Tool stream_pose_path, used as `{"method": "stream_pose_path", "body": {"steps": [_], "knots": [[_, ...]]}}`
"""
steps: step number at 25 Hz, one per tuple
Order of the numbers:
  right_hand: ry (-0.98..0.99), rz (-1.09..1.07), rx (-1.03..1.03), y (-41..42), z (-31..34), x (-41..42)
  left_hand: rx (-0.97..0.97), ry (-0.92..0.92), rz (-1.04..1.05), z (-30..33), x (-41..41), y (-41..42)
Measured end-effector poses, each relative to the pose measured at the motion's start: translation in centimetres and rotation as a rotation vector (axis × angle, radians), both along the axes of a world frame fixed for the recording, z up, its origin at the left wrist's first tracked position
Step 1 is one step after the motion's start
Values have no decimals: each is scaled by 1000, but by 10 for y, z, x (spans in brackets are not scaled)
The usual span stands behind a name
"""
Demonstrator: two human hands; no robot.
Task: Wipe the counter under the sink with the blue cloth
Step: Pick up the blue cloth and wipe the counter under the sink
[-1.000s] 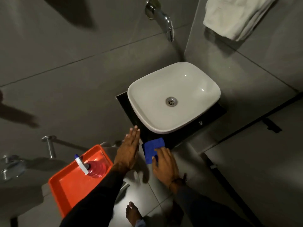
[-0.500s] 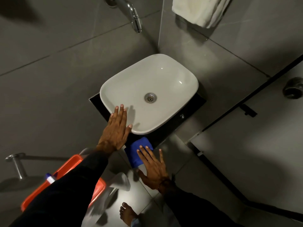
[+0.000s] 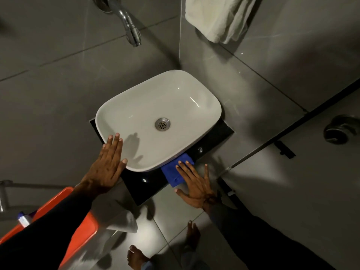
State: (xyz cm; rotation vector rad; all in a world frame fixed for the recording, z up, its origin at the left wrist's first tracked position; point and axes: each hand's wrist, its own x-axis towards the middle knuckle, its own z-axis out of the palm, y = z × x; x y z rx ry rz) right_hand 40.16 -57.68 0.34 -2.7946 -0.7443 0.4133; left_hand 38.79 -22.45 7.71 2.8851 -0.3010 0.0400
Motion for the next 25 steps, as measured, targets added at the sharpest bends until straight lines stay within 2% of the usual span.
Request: {"method": "stream_pose_path", "body": {"steps": [7,11,16,25], "knots": [[-47,-144,-163,-106,4,106,25,7,6,1,1,-1],[63,-201,-265,-146,9,152,21,4,13,1,2,-2],[93,-252,-219,-110,5,129,-4,8,31,-1,1,-3],[132,-2,-22,-11,-3,0,28,-15,27,-5,1,2]]}}
